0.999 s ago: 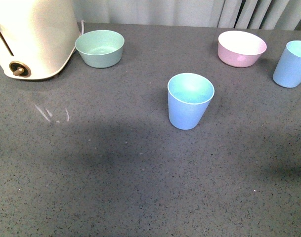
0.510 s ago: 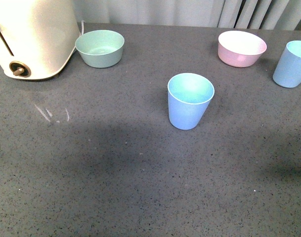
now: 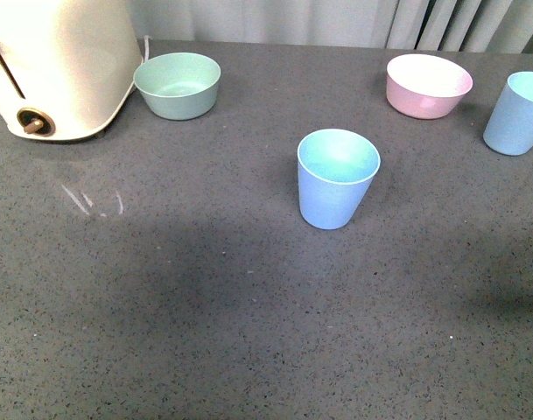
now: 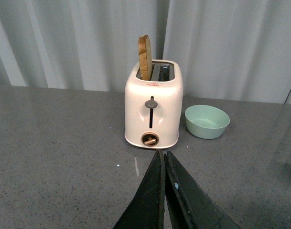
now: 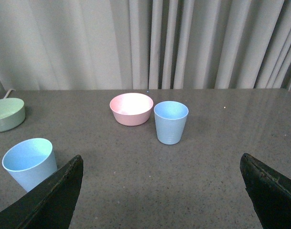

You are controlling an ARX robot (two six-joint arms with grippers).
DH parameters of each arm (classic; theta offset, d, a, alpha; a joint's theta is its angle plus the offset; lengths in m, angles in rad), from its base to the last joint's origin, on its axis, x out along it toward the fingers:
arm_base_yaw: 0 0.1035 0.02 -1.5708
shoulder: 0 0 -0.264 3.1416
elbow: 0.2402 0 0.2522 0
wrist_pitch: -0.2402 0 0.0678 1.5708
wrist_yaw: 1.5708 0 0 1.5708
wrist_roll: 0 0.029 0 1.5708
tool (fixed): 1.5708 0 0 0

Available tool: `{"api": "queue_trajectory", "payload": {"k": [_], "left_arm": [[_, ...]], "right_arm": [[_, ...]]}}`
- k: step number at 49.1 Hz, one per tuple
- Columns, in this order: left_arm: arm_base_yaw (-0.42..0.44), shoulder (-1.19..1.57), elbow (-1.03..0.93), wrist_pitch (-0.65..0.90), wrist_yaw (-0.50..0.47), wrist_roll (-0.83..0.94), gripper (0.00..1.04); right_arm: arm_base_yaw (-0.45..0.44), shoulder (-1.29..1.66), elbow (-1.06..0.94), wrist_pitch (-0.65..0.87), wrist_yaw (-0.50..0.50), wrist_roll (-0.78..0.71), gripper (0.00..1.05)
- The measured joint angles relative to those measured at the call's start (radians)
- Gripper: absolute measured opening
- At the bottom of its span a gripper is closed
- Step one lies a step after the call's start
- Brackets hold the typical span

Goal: Stack blue cups with both arms

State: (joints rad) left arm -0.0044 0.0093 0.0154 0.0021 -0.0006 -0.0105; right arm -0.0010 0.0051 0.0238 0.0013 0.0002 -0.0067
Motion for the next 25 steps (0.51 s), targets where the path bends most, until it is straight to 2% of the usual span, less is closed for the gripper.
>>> {"api": "queue_trajectory", "payload": {"k": [15, 25], "left_arm": [[0.000, 0.000, 0.000, -0.001, 0.000, 0.000, 0.03], [0.000, 0.000, 0.000, -0.001, 0.000, 0.000, 0.38]], "right_arm": [[0.000, 0.000, 0.000, 0.000, 0.000, 0.000, 0.96], [0.000, 0.000, 0.000, 0.000, 0.000, 0.000, 0.96]]}}
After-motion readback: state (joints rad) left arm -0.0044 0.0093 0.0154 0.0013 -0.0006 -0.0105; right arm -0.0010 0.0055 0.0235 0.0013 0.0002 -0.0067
